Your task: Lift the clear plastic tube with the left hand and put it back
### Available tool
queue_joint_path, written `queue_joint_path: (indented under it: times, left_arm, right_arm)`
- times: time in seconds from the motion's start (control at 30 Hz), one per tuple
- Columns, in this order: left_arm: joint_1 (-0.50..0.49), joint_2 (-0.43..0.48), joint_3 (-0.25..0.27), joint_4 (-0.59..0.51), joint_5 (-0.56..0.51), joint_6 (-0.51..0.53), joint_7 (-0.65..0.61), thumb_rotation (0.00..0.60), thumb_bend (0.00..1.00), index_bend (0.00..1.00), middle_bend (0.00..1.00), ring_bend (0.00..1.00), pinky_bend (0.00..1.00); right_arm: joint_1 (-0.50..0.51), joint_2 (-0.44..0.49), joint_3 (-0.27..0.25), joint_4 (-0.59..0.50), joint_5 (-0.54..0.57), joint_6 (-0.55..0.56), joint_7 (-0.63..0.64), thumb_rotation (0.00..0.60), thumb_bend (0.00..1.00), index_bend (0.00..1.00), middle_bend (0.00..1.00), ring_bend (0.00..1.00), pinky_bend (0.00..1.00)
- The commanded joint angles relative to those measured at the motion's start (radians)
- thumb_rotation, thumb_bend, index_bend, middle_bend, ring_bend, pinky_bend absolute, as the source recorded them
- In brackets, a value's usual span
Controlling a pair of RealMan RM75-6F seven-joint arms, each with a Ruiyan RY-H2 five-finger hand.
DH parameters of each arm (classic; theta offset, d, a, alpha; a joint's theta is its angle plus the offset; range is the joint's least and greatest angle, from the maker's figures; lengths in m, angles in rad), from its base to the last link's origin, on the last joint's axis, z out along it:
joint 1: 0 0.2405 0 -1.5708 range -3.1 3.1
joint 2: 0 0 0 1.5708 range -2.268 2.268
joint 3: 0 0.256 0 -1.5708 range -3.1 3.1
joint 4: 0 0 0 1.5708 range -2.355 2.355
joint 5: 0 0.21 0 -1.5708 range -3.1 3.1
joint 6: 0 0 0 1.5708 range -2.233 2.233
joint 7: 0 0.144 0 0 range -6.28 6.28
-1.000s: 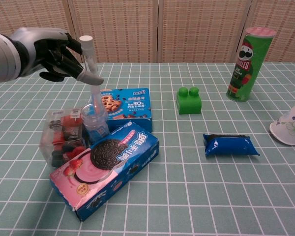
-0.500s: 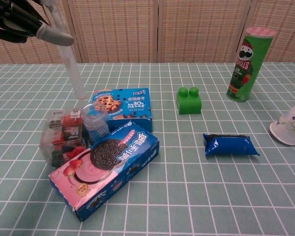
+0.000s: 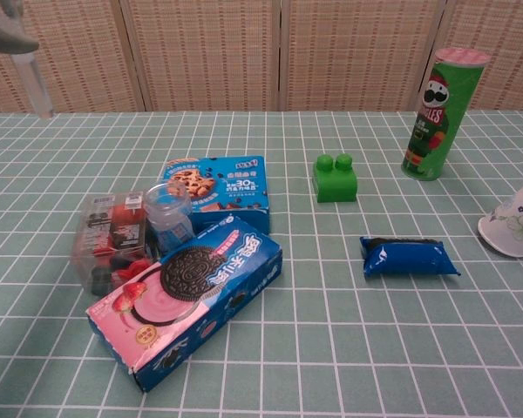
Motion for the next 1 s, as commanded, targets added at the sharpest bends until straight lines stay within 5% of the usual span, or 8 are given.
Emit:
queue_joint_path:
  times: [0.03,0.4,0.5,0.77,1.0]
  left_arm:
    - [0.038,-0.001,-0.023,-0.029,-0.052,-0.042,-0.079,0.6,0.25,0.77,1.0,1.0,1.0]
    - [0.128,0.252,-0.206,-0.133,-0.318,-0.439,-0.559,0.6,0.25,0.77,1.0,1.0,1.0]
    - [0.127,0.262,-0.192,-0.101,-0.298,-0.402,-0.521,0.6,0.25,0.77,1.0,1.0,1.0]
    - [0.09,0.071,-0.094,0.047,-0.12,-0.127,-0.261,0.6,0.25,0.77,1.0,1.0,1.0]
    - [0.107,0.057,-0.11,0.029,-0.154,-0.151,-0.277,0.6,0.25,0.77,1.0,1.0,1.0]
  right_arm:
    - [0.001,-0.001,0.0,0.0,0.002,-0.003,-0.002,0.6,0.26,0.4,0.44,0.33,0.51]
    - [0.002,-0.001,0.002,0.003,0.006,-0.005,0.002,0.6,0.27,0.4,0.44,0.33,0.51]
    - [0.002,-0.002,0.002,0.003,0.008,-0.005,0.002,0.6,0.27,0.4,0.44,0.33,0.51]
    - [0.003,-0.002,0.002,0.003,0.009,-0.007,0.0,0.6,0.27,0.4,0.44,0.33,0.51]
    - [0.003,-0.002,0.002,0.004,0.01,-0.009,0.002,0.6,0.27,0.4,0.44,0.33,0.51]
